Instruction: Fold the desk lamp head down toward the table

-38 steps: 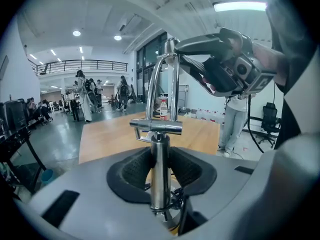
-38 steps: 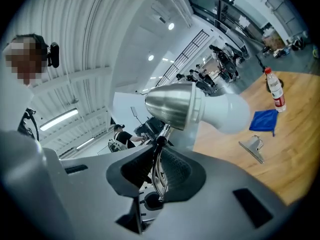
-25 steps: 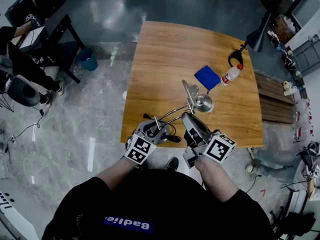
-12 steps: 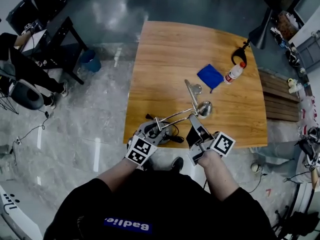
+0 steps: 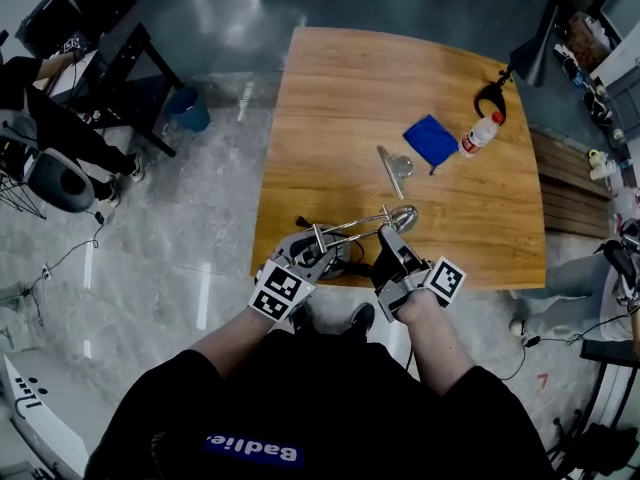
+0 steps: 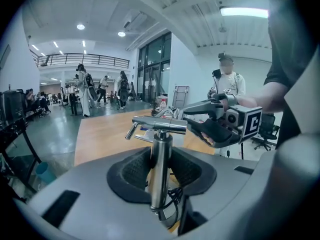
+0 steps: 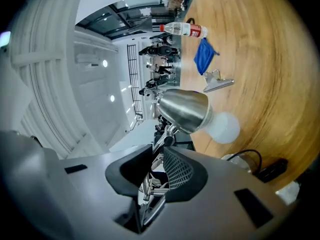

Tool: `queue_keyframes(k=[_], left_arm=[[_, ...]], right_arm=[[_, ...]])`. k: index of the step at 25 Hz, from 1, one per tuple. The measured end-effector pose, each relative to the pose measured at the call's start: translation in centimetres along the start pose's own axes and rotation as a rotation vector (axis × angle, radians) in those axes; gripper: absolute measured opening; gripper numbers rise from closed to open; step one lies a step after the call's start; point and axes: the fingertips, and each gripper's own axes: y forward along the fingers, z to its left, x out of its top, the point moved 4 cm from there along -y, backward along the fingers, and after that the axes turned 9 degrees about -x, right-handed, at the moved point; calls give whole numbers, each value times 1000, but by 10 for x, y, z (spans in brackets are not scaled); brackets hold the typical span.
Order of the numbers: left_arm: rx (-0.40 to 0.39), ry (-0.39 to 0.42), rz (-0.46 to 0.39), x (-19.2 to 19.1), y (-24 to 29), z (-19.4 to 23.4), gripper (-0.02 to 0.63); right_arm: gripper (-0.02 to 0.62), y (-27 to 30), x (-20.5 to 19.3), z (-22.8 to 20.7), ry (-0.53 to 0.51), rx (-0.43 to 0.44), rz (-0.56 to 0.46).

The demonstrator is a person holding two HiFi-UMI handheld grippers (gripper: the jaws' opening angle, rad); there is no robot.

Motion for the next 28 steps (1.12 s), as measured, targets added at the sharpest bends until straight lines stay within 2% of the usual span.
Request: queue_keyframes(k=[10,18,28], left_arm=[[4,-20,-7,3,2,-2,129],[10,-23,-6,2,2,-1,129],[7,-15,0,0,3,-1,129]], right_arm=[[81,2,-5,-28,100,15,29],[86,6,-14,-46,180,68,26],[91,7,-17,-51,203,111,-3]])
